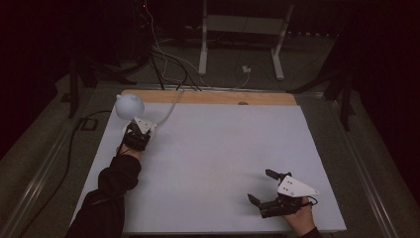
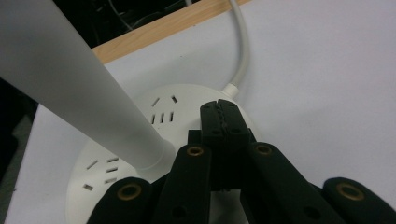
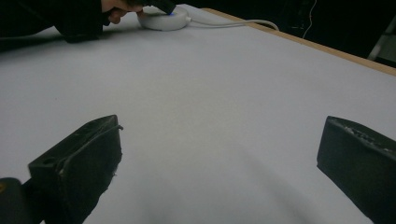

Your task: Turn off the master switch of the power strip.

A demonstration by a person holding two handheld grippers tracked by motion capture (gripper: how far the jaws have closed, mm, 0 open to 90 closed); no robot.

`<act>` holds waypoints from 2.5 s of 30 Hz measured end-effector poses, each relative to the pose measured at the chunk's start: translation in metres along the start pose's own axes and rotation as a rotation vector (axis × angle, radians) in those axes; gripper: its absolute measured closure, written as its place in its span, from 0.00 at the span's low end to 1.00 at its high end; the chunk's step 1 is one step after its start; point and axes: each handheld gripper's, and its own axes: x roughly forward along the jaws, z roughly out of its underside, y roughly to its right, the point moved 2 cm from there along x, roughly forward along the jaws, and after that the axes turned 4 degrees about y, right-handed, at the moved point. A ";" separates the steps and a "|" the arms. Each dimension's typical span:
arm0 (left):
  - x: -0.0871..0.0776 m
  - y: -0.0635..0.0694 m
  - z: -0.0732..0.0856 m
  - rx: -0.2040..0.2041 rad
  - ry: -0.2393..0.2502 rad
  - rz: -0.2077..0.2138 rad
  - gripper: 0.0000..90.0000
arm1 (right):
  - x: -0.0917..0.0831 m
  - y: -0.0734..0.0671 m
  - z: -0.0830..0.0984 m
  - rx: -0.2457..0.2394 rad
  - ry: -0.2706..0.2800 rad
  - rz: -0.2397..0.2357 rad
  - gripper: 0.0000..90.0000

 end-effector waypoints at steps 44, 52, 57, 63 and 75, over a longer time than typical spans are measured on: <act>0.003 0.000 0.004 0.110 0.056 0.029 1.00 | 0.003 -0.002 0.001 -0.011 -0.013 -0.004 0.00; 0.007 0.007 0.001 0.136 0.050 -0.005 1.00 | 0.001 -0.002 0.001 -0.009 -0.012 -0.002 0.00; 0.007 0.008 -0.001 0.156 0.032 -0.028 1.00 | 0.001 -0.002 0.001 -0.008 -0.011 -0.002 0.00; 0.003 0.002 0.000 0.105 0.065 -0.013 1.00 | 0.001 -0.003 0.000 -0.013 -0.005 -0.001 0.00; 0.001 -0.003 0.003 0.067 0.094 0.026 1.00 | 0.001 -0.002 0.000 -0.016 -0.005 0.002 0.00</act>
